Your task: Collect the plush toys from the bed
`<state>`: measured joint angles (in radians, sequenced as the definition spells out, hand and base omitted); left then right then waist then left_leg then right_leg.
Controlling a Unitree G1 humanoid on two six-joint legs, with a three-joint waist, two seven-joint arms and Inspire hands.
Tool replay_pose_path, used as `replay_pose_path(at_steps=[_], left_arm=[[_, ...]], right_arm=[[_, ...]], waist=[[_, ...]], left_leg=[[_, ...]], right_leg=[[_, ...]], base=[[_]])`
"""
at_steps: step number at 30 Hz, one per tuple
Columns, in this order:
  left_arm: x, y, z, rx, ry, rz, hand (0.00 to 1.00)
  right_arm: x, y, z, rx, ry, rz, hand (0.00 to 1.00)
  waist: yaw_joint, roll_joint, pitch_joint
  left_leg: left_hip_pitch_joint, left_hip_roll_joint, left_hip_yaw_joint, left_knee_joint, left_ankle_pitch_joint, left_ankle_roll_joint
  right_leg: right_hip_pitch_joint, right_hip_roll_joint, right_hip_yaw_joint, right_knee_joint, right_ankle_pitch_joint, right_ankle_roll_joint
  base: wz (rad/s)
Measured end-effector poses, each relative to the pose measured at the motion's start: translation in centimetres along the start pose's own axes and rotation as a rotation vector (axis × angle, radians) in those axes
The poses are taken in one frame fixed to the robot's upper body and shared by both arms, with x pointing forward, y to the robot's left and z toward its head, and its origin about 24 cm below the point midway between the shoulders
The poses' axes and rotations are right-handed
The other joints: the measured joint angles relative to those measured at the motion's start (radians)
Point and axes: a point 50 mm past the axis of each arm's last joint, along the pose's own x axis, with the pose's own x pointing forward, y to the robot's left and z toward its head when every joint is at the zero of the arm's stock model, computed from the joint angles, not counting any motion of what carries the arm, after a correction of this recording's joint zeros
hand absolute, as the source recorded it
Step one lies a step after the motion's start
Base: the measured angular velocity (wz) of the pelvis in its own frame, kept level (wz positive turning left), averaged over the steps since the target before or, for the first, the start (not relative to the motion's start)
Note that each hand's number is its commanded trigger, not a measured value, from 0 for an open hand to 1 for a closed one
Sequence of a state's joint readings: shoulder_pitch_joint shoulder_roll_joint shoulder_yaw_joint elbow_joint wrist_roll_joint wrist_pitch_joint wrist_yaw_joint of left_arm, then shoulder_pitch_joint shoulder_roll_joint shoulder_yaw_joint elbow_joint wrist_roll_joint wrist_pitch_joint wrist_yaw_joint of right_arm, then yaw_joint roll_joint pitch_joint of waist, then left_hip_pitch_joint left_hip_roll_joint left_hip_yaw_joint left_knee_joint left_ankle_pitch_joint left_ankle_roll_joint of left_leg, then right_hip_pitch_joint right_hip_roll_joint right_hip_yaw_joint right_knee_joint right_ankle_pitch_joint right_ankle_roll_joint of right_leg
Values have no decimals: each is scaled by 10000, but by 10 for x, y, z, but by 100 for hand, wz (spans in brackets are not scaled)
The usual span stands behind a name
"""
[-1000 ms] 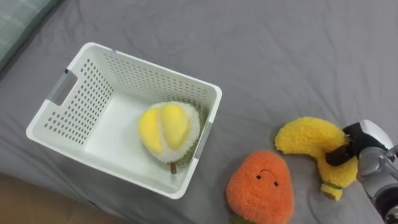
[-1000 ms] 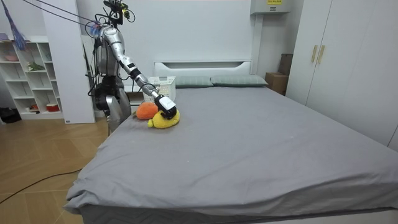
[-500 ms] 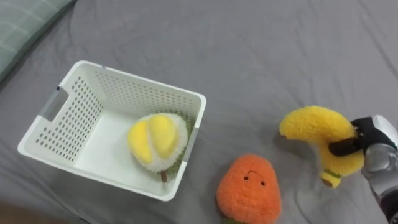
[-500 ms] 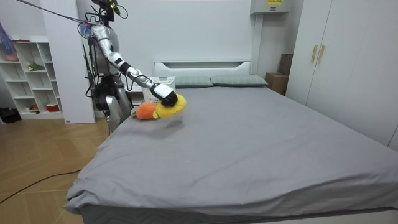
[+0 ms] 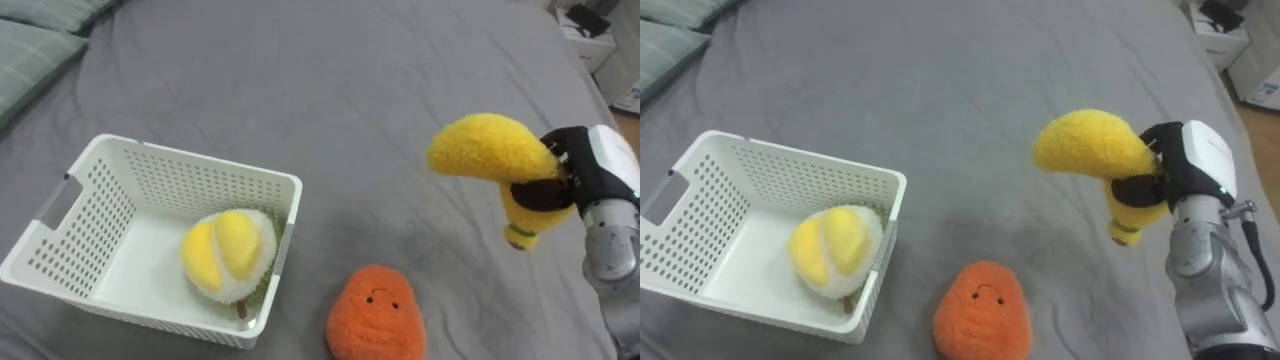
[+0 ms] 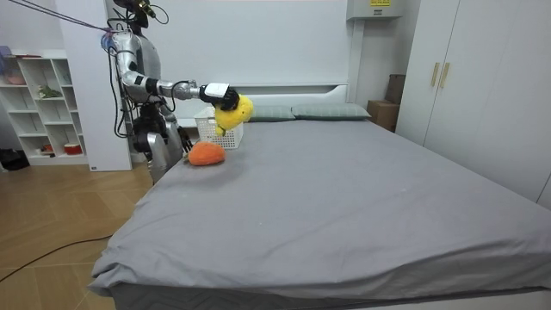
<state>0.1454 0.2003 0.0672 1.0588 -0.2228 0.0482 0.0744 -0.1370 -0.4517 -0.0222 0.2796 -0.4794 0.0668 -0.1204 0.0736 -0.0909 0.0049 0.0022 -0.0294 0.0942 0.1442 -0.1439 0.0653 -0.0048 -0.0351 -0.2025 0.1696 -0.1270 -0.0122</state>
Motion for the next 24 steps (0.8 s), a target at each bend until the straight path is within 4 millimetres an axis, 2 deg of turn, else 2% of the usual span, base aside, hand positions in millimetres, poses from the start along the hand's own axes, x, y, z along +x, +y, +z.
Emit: replay_pose_path(at_steps=[4, 8, 12, 19, 24], left_arm=[[0, 0, 0, 100, -42, 33, 0], [0, -3, -2, 468, -60, -17, 0], [-1, -7, -1, 687, -111, -107, 0], [-1, -9, 0, 1075, -142, -127, 0], [-1, -13, -1, 1032, -66, -215, 0]], right_arm=[[-1, -5, 25, 311, -893, 85, 100], [-7, -16, 60, 455, -2246, -155, 100], [-12, -10, 82, 752, -2971, 208, 100], [-16, -2, 103, 651, -3563, 1238, 100], [-20, 11, 120, 327, -3753, 2054, 100]], waist=[[55, 53, 16], [173, 102, 34], [439, 39, 13], [769, -9, 16], [1097, -80, 38]], left_leg=[[116, -2, 0, -9, -14, -4], [291, -6, -19, -18, -63, 1], [293, -20, -182, -18, -79, 2], [279, -36, -381, -20, -78, 2], [416, -33, -411, -132, -80, -1]], right_leg=[[124, 3, 41, -1, -31, 8], [323, -4, -6, -23, -77, 33], [409, -4, -84, -6, -93, 48], [471, -28, -256, 8, -93, 48], [592, -21, -258, 1, -100, 58]], base=[[0], [3], [9], [10], [0]])
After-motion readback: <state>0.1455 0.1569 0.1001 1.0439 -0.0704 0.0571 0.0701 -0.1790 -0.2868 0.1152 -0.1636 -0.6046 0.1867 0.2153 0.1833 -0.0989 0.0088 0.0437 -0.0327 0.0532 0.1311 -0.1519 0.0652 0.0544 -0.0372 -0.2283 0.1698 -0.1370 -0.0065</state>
